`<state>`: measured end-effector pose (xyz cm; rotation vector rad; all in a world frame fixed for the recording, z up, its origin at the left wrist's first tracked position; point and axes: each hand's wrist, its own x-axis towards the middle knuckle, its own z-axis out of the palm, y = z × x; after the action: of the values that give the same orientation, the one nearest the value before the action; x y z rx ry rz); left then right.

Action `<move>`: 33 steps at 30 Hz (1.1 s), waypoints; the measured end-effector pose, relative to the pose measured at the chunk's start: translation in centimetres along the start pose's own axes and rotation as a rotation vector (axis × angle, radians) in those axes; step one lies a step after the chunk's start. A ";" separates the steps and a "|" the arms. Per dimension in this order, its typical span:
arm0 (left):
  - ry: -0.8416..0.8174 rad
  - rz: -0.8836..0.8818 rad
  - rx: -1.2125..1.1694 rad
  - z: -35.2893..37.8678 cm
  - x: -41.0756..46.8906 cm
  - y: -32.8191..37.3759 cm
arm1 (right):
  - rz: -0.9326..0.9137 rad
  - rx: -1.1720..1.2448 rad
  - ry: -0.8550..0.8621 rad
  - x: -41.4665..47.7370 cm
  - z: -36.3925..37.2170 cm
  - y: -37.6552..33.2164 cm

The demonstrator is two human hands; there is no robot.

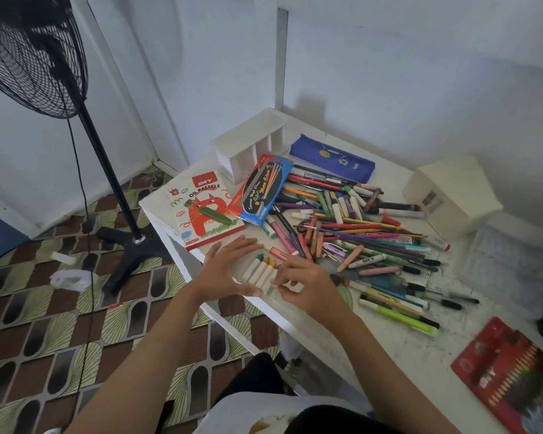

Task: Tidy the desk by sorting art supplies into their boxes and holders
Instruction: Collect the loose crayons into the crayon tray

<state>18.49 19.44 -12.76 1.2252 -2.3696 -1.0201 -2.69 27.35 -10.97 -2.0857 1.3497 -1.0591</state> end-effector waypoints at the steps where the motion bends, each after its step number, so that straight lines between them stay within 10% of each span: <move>1: 0.003 0.002 -0.001 0.0 0.0 0.0 | -0.001 -0.007 -0.038 -0.2 0.3 0.2; 10: -0.005 -0.007 -0.001 0.1 0.1 -0.2 | 0.017 -0.088 -0.145 -0.2 0.2 1.4; 17: -0.012 -0.015 -0.021 0.0 0.0 0.1 | 0.353 -0.510 0.364 3.7 -5.1 3.3; 23: -0.007 -0.019 -0.016 0.1 0.0 0.0 | 0.784 -0.739 0.246 6.6 -7.3 4.3; 33: 0.008 -0.021 -0.018 0.2 0.0 -0.1 | 0.614 -0.602 0.540 5.8 -6.0 4.7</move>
<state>18.48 19.49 -13.00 1.2474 -2.3412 -1.0391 -8.75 20.38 -8.55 -1.5447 2.6256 -1.0464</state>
